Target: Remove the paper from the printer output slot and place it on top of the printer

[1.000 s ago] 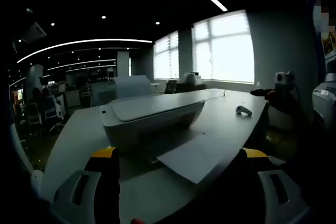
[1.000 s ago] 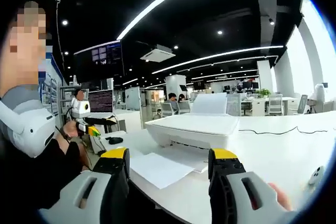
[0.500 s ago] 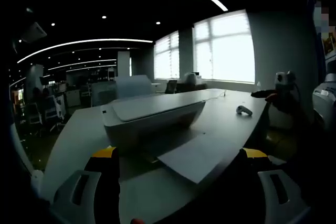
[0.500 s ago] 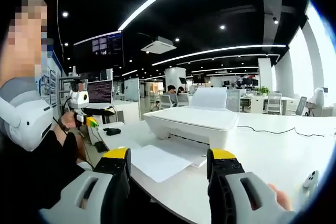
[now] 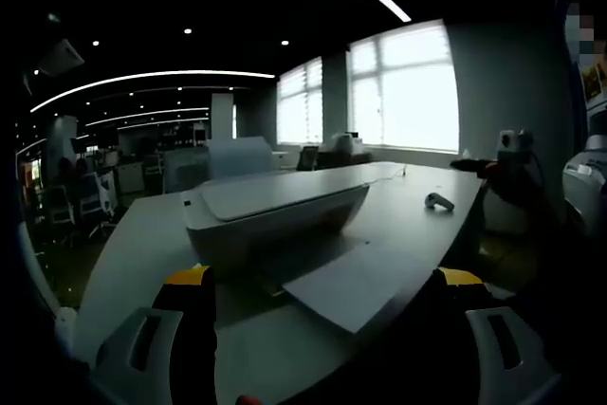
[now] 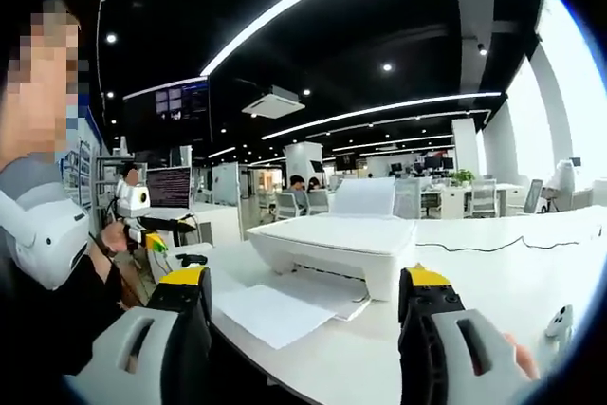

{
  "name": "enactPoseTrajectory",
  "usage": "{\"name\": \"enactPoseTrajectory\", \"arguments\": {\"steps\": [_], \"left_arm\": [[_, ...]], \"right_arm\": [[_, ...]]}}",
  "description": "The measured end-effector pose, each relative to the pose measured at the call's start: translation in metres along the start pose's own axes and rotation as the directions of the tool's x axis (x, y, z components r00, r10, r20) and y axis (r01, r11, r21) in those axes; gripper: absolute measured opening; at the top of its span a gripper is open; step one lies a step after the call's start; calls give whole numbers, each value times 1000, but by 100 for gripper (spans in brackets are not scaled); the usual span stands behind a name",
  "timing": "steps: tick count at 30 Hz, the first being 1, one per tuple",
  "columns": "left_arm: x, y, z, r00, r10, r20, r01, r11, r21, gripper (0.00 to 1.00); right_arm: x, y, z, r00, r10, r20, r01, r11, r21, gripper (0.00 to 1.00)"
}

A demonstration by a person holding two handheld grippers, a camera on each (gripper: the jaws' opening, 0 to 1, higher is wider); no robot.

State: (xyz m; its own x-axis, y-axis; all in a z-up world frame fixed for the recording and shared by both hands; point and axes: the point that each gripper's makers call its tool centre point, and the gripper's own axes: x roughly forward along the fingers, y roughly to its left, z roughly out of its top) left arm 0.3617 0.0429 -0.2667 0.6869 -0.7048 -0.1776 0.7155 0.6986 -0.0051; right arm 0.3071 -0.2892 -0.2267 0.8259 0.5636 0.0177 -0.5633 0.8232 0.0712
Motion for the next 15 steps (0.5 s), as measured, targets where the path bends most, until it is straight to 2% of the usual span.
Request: {"name": "enactPoseTrajectory", "arguments": {"steps": [4, 8, 15], "left_arm": [[0, 0, 0, 1000, 0, 0, 0, 1000, 0, 97], [1, 0, 0, 1000, -1, -1, 1, 1000, -2, 97], [0, 1, 0, 1000, -1, -2, 1, 1000, -1, 97]], "right_arm": [[0, -1, 1, 1000, -5, 5, 5, 1000, 3, 78], [-1, -6, 2, 1000, -28, 12, 28, 1000, -12, 83], [-1, -7, 5, 999, -34, 28, 34, 999, -23, 82]]}}
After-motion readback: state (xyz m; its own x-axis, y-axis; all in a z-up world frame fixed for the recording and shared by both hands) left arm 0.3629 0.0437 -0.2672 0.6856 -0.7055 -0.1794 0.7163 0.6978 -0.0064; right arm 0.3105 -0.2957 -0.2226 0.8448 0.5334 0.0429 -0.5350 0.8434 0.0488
